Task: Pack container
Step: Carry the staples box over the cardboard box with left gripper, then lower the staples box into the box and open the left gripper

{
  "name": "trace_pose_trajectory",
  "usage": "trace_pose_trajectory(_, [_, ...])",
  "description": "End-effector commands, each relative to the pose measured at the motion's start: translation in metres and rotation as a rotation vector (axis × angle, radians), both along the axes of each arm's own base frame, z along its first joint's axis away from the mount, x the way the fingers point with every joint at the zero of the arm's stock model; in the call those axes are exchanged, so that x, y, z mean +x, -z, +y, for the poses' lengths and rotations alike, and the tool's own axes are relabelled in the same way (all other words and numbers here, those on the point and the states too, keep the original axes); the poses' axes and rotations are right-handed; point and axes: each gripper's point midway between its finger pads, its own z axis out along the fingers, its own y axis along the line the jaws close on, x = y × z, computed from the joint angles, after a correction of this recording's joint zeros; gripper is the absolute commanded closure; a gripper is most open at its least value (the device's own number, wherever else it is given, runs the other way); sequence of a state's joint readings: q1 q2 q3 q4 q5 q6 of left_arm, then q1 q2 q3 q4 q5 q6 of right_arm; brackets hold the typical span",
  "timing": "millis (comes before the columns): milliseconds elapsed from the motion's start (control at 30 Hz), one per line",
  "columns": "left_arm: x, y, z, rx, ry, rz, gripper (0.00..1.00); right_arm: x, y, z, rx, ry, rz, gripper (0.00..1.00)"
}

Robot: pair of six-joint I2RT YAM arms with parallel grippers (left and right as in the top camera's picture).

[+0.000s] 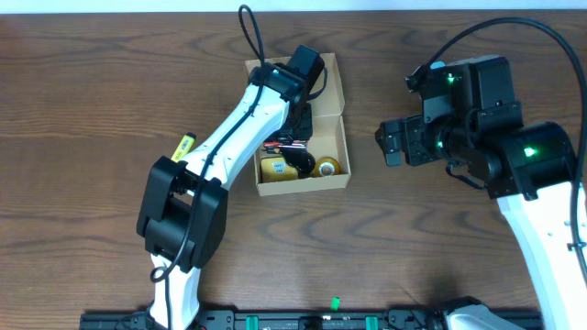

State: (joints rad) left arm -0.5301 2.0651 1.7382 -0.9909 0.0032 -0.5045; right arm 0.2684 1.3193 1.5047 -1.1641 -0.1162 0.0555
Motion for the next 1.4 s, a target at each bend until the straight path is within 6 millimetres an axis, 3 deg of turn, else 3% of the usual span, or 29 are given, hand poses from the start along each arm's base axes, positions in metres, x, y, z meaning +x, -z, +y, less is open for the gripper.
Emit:
trace_pose_trajectory(0, [0.005, 0.0, 0.01, 0.027, -0.068, -0.016, 0.53, 0.001, -0.004, -0.001, -0.001, -0.006, -0.011, 0.01])
trace_pose_trajectory(533, [0.001, 0.003, 0.023, 0.082, -0.152, -0.011, 0.49, 0.001, -0.004, -0.001, -0.001, -0.006, -0.011, 0.01])
trace_pose_trajectory(600, [0.001, 0.003, 0.024, 0.085, -0.153, -0.014, 0.45, 0.001, -0.004, -0.001, -0.001, -0.006, -0.011, 0.01])
trace_pose_trajectory(733, [0.002, 0.003, 0.025, 0.091, -0.154, -0.018, 0.26, 0.001, -0.004, -0.001, -0.001, -0.006, -0.011, 0.01])
trace_pose_trajectory(967, [0.003, -0.004, 0.024, 0.082, -0.149, -0.033, 0.25, 0.001, -0.004, -0.001, -0.001, -0.006, -0.011, 0.01])
trace_pose_trajectory(1100, [0.007, -0.034, 0.022, 0.045, -0.113, -0.101, 0.25, 0.001, -0.004, -0.001, -0.001, -0.006, -0.011, 0.01])
trace_pose_trajectory(1267, [0.008, -0.117, 0.024, -0.017, 0.017, -0.296, 0.24, 0.001, -0.004, -0.001, -0.001, -0.006, -0.011, 0.01])
trace_pose_trajectory(1367, [-0.003, -0.159, 0.04, 0.016, 0.063, -0.391, 0.24, 0.001, -0.004, -0.001, -0.001, -0.006, -0.011, 0.01])
